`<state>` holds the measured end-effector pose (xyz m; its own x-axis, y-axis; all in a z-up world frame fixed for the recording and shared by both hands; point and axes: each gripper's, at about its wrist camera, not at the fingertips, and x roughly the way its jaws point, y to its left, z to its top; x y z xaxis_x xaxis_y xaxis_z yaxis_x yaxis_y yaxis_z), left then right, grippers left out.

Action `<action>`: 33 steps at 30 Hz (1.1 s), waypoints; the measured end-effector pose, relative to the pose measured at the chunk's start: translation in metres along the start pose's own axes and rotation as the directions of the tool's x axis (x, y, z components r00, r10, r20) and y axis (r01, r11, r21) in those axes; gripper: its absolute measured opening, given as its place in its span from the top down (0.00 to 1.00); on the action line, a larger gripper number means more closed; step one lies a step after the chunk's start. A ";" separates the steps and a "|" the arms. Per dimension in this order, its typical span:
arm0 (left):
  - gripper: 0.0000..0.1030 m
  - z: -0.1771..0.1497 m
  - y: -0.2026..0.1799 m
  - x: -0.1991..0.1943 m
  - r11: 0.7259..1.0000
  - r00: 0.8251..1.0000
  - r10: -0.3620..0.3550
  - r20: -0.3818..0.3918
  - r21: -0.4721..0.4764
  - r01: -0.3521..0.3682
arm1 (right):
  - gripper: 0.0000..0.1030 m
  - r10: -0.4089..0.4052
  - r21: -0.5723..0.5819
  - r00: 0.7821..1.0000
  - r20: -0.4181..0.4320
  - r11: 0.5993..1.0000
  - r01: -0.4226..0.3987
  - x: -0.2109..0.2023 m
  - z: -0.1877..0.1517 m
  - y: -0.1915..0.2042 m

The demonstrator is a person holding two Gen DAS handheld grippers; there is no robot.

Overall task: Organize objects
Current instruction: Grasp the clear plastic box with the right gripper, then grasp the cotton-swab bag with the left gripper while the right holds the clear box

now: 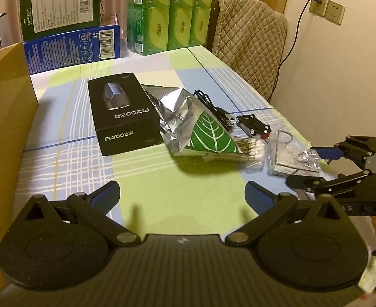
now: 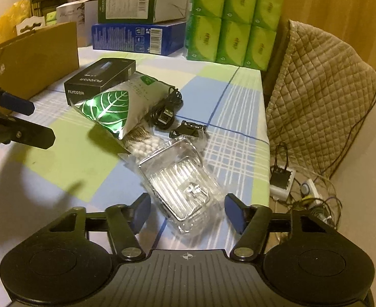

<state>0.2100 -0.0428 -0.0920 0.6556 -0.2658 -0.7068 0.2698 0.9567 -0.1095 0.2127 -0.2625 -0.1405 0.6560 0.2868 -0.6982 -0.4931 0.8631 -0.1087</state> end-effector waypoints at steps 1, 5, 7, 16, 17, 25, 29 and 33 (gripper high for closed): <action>0.01 0.000 0.000 0.001 1.000 1.000 -0.005 -0.001 0.000 0.005 | 0.46 -0.005 -0.013 1.000 0.002 1.000 0.005 0.001 0.000 0.001; 0.01 -0.001 -0.001 0.002 1.000 1.000 -0.008 -0.008 0.000 0.008 | 0.53 -0.002 -0.033 1.000 0.007 0.999 0.002 0.001 0.001 0.004; 0.01 -0.001 0.000 0.002 1.000 1.000 -0.007 -0.011 -0.004 0.007 | 0.57 -0.002 -0.036 1.000 0.002 0.999 0.002 0.000 0.001 0.006; 0.01 -0.003 0.001 0.001 1.000 1.000 -0.010 -0.017 -0.011 0.010 | 0.61 -0.022 0.061 0.999 0.044 0.998 0.020 -0.019 0.004 0.009; 0.01 -0.003 0.002 0.001 1.000 1.000 -0.010 -0.018 -0.014 0.010 | 0.61 -0.035 0.087 0.998 0.050 0.996 0.030 -0.020 0.006 0.006; 0.01 -0.003 0.004 0.000 0.999 1.000 -0.008 -0.013 -0.034 0.008 | 0.61 -0.118 0.103 0.993 0.028 0.988 0.115 0.001 0.021 -0.005; 0.01 -0.003 0.006 -0.001 0.999 1.000 -0.005 -0.009 -0.049 0.004 | 0.61 -0.128 0.106 0.992 0.021 0.986 0.126 0.019 0.027 -0.003; 0.01 -0.002 0.007 -0.002 0.998 1.000 -0.005 -0.007 -0.060 0.004 | 0.61 -0.080 0.103 0.997 0.015 0.992 0.078 0.026 0.032 0.004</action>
<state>0.2091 -0.0351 -0.0923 0.6491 -0.2693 -0.7114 0.2297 0.9610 -0.1542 0.2460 -0.2379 -0.1370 0.7017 0.2233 -0.6765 -0.3790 0.9211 -0.0891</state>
